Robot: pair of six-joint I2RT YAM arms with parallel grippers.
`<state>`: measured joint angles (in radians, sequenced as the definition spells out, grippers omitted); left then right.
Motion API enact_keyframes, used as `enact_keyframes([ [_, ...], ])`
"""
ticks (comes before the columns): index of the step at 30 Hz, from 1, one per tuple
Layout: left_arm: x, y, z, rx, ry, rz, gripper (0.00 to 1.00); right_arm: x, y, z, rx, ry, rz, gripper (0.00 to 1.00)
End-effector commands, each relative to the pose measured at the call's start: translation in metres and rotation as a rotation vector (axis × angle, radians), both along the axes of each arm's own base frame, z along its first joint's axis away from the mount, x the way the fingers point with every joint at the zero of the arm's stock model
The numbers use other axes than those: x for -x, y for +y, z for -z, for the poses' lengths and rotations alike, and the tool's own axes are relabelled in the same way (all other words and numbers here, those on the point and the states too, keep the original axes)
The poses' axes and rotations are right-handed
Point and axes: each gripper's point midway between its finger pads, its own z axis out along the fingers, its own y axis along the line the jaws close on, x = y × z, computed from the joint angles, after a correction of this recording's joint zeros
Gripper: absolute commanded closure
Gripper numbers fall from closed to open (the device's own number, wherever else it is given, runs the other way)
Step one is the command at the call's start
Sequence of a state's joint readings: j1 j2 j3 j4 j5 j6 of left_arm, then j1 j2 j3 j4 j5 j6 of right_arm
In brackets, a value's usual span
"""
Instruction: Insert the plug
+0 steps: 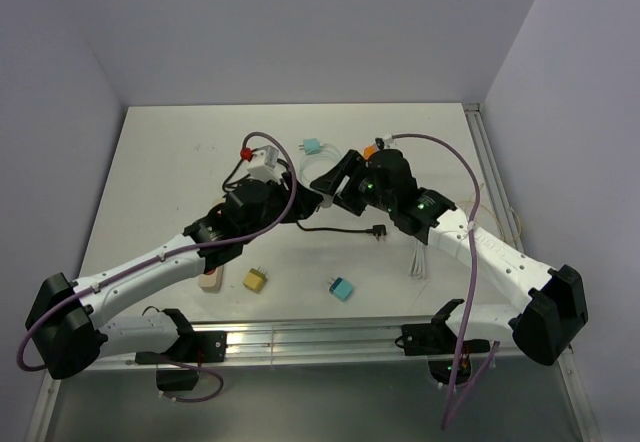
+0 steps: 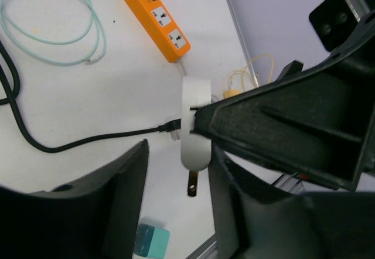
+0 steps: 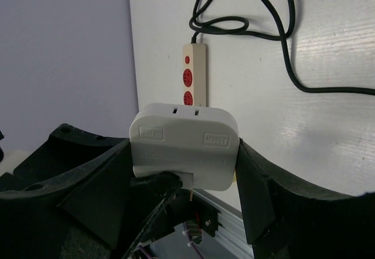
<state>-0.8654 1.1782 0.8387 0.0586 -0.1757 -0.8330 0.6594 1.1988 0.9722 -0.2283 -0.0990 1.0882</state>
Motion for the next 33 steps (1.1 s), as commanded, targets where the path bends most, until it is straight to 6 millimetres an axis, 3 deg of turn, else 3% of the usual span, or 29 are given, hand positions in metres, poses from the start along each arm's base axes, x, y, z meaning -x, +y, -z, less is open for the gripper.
enact_keyframes([
  [1, -0.006, -0.004, -0.033, 0.069, -0.064, -0.014, 0.54, 0.003, 0.005, -0.024, -0.047, -0.059, -0.014, 0.74],
  [8, -0.002, -0.009, -0.034, 0.083, -0.055, 0.013, 0.66, 0.006, 0.009, -0.024, -0.039, -0.063, -0.026, 0.73],
  [10, -0.002, -0.008, -0.035, 0.082, -0.059, 0.013, 0.73, 0.008, 0.011, -0.026, -0.039, -0.069, -0.04, 0.72],
  [11, -0.003, -0.007, -0.036, 0.081, -0.06, 0.01, 0.79, 0.01, 0.014, -0.027, -0.041, -0.073, -0.056, 0.66],
  [12, -0.003, -0.007, -0.036, 0.08, -0.059, 0.009, 0.98, 0.011, 0.015, -0.028, -0.037, -0.079, -0.069, 0.6],
  [13, -0.003, -0.006, -0.038, 0.078, -0.059, 0.004, 1.0, 0.012, 0.015, -0.028, -0.022, -0.089, -0.084, 0.49],
  [14, -0.003, -0.005, -0.035, 0.066, -0.051, 0.003, 1.0, 0.013, 0.014, -0.029, -0.014, -0.097, -0.089, 0.31],
  [17, 0.0, 0.0, -0.038, 0.057, -0.054, 0.008, 1.0, 0.015, 0.008, -0.036, 0.043, -0.165, -0.124, 0.15],
  [22, 0.021, 0.007, -0.04, 0.099, -0.034, 0.197, 1.0, 0.016, -0.02, -0.051, 0.181, -0.302, -0.193, 0.13],
  [25, 0.022, 0.021, -0.038, 0.124, -0.012, 0.276, 1.0, 0.029, -0.02, -0.06, 0.133, -0.393, -0.331, 0.15],
  [26, 0.035, 0.019, -0.04, 0.144, 0.002, 0.365, 1.0, 0.029, -0.026, -0.066, 0.116, -0.428, -0.348, 0.16],
  [27, 0.03, 0.027, -0.042, 0.153, 0.001, 0.365, 1.0, 0.044, -0.021, -0.065, 0.072, -0.443, -0.446, 0.17],
  [29, 0.035, 0.029, -0.05, 0.168, -0.016, 0.417, 1.0, 0.053, -0.021, -0.07, 0.058, -0.536, -0.516, 0.18],
  [30, 0.042, 0.029, -0.054, 0.177, -0.022, 0.463, 1.0, 0.068, -0.016, -0.073, 0.019, -0.558, -0.602, 0.18],
  [33, 0.056, 0.028, -0.067, 0.194, -0.062, 0.534, 1.0, 0.083, -0.009, -0.082, -0.054, -0.627, -0.687, 0.18],
])
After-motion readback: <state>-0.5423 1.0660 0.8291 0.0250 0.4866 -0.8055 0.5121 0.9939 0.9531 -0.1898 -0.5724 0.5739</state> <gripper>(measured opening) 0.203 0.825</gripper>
